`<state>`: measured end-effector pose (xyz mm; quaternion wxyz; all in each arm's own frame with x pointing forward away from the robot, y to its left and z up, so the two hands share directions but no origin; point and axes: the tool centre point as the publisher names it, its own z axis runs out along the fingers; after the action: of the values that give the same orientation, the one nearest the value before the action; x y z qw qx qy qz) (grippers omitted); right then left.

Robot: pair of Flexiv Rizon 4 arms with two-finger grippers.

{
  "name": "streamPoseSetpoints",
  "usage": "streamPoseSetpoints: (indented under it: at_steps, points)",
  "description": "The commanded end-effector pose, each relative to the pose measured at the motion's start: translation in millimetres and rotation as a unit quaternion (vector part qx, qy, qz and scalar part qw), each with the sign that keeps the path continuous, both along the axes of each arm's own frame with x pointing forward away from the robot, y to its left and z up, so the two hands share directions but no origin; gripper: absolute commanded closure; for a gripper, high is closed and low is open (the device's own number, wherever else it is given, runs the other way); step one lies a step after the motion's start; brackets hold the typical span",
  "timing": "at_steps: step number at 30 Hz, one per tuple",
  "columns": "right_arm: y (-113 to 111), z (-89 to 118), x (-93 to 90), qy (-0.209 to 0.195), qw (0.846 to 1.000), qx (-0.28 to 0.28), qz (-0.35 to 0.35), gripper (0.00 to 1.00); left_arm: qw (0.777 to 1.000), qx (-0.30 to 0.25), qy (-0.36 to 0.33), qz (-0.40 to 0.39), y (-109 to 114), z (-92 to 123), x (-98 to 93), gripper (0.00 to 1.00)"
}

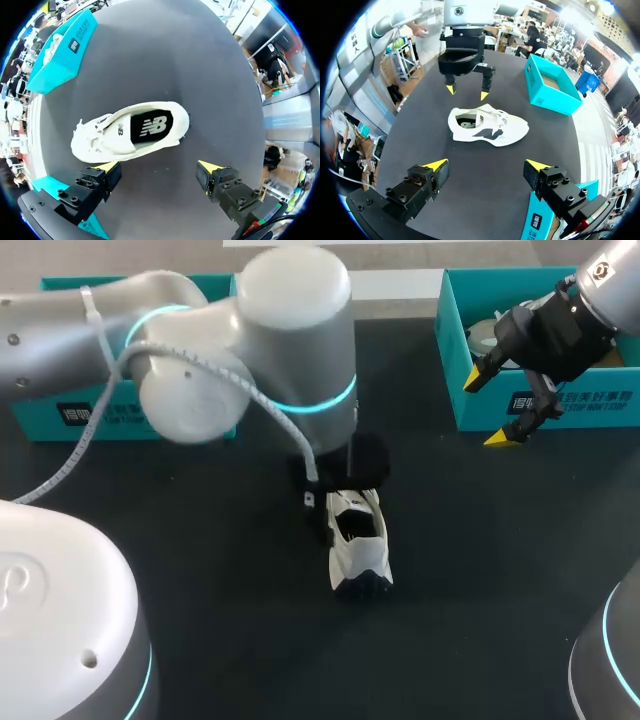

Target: Take the shoe out of the shoebox, open the shoe tongue, remove and reinsert the insole, then place the shoe into the shoebox

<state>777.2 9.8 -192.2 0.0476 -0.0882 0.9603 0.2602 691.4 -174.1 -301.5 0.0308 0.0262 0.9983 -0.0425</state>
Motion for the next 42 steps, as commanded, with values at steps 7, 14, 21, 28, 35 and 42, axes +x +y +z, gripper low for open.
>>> streamPoseSetpoints:
  at_steps: [7,14,21,28,35,42]
  points:
    - [0.8,-0.8,0.4,0.000,1.000,-0.001,0.000,0.00,0.999,-0.035,-0.023,0.026,-42.5,-19.9,-26.2,0.00]
    - [0.8,-0.8,0.4,0.000,1.000,-0.001,0.000,0.00,0.999,-0.025,-0.012,0.041,-61.1,-43.2,-30.1,0.14]
    - [0.8,-0.8,0.4,0.000,1.000,-0.001,0.000,0.00,0.999,-0.012,-0.001,0.048,-68.1,-63.6,-29.9,0.42]
    - [0.8,-0.8,0.4,0.000,1.000,-0.001,0.000,0.00,0.998,-0.003,-0.011,0.068,-57.9,-77.1,-27.9,0.49]
    - [0.8,-0.8,0.4,0.000,1.000,-0.001,0.000,0.00,0.997,-0.002,-0.005,0.080,-53.1,-82.1,-31.4,0.42]
    - [0.8,-0.8,0.4,0.000,1.000,-0.001,0.000,0.00,0.996,-0.013,0.003,0.084,-52.5,-72.8,-36.5,0.34]
